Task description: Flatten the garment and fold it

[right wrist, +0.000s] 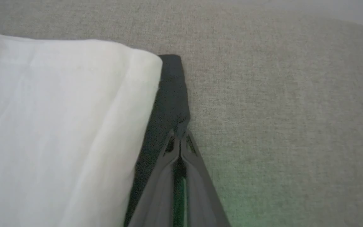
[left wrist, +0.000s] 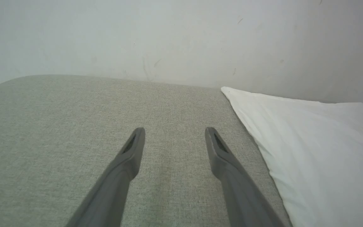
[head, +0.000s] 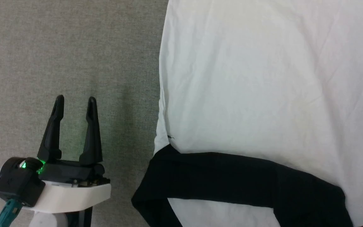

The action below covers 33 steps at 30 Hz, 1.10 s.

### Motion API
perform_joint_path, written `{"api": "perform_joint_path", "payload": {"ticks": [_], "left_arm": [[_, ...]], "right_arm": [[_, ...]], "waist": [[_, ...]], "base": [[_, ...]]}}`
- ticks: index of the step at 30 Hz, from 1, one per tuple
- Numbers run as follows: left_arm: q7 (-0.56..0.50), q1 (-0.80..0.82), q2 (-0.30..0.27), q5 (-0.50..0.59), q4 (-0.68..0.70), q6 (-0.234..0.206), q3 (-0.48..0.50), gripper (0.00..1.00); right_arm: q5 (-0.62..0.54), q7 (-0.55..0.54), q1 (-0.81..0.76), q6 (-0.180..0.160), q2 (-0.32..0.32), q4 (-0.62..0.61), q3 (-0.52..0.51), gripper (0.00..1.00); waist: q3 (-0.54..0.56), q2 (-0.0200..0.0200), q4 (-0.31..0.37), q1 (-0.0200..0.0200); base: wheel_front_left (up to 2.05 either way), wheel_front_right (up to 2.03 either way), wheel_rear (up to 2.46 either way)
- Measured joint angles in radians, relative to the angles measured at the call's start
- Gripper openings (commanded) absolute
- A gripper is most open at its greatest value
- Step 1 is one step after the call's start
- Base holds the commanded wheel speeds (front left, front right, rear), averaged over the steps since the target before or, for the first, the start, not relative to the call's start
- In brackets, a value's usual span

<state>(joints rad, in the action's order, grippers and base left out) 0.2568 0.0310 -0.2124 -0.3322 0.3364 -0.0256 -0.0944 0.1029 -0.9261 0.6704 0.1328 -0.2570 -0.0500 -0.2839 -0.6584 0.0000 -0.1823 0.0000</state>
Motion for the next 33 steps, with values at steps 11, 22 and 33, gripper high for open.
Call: {"api": "perform_joint_path", "payload": {"ticks": [11, 22, 33], "left_arm": [[0.0, -0.003, 0.0, 0.008, -0.009, 0.0, 0.008, 1.0], [-0.023, -0.064, -0.01, 0.008, 0.001, -0.01, 0.015, 1.0], [-0.064, -0.199, -0.027, 0.007, 0.042, -0.042, 0.042, 1.0]], "right_arm": [[-0.013, 0.12, -0.009, 0.0, 0.009, 0.048, -0.027, 0.0], [0.051, 0.235, -0.204, -0.001, 0.071, 0.014, -0.214, 0.0], [0.136, 0.307, -0.502, -0.001, 0.166, -0.068, -0.458, 0.0]], "waist": [[0.056, 0.0, 0.023, 0.0001], [0.184, 0.0, 0.054, 0.0], [0.362, 0.0, 0.078, -0.0003]], "base": [[0.0, 0.0, 0.0], [0.0, 0.0, 0.0], [0.0, 0.0, 0.0]]}}
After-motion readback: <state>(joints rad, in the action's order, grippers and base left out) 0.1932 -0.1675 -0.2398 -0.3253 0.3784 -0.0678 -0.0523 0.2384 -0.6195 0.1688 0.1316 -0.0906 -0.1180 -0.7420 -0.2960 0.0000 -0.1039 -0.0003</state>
